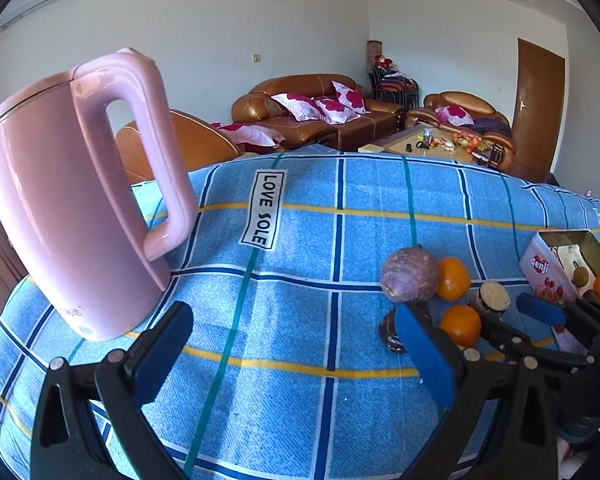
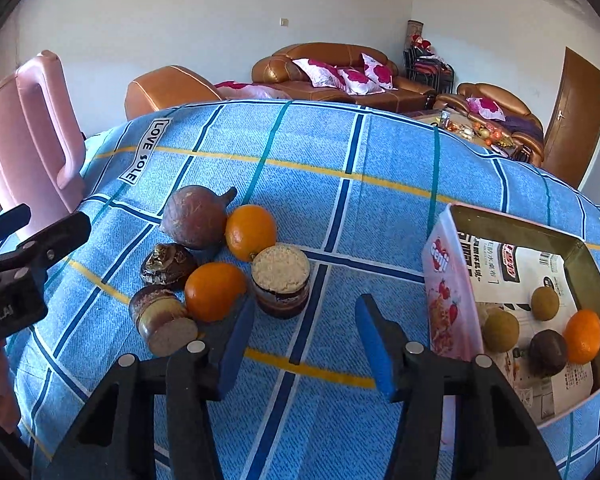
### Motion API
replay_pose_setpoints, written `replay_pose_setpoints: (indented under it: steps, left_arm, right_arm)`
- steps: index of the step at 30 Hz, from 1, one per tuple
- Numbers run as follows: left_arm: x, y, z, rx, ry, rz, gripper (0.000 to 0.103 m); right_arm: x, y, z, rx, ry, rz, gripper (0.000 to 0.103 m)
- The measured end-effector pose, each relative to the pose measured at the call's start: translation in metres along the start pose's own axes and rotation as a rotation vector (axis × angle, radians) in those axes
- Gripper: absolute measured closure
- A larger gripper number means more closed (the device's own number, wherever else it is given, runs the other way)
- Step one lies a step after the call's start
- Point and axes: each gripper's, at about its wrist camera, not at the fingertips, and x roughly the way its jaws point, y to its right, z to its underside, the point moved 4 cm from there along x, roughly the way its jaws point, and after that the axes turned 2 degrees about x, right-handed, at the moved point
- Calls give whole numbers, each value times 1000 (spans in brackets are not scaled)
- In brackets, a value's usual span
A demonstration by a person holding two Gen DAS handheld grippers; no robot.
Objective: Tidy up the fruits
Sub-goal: 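Move both tools toward the remaining fruits beside the kettle, then grasp the white-topped round cake with the right tool while the left tool grasps the brown cylindrical cake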
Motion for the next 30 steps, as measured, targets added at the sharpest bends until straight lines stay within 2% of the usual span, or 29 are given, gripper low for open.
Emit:
replay_pose_setpoints:
  steps: [5,6,8,11,13,16,19,22,26,30]
  left_arm:
    - [-3,10,0,78,5,26,0]
    - [-3,13,0,96,2,40,0]
    - [-5,20,2,127,-10,101,0]
    - [-7,31,4,166,-22,180,0]
    - [-8,38,7,191,-24,216,0]
    - [-7,48,10,211,-43,264,2]
    - [-7,56,13,197,-70,331,7]
    - [-7,67,17,181,-104,414,16]
    - [0,80,22,203,-126,390,33]
    - [14,84,30,189,-184,401,40]
  right_arm:
    - [15,0,-10,21,-31,-31,49]
    - [18,0,-9,34,-46,-50,58]
    - [20,-1,-9,34,-59,-66,66]
    - [16,-4,-7,20,-58,-66,67]
    - [8,-2,-4,44,-37,-84,67]
    - [-15,6,-2,83,52,-107,67]
    - [-32,8,4,74,108,-89,67]
    - [-46,12,9,80,141,-78,67]
    - [-47,19,11,103,142,-76,67]
    - [-43,25,12,135,129,-88,67]
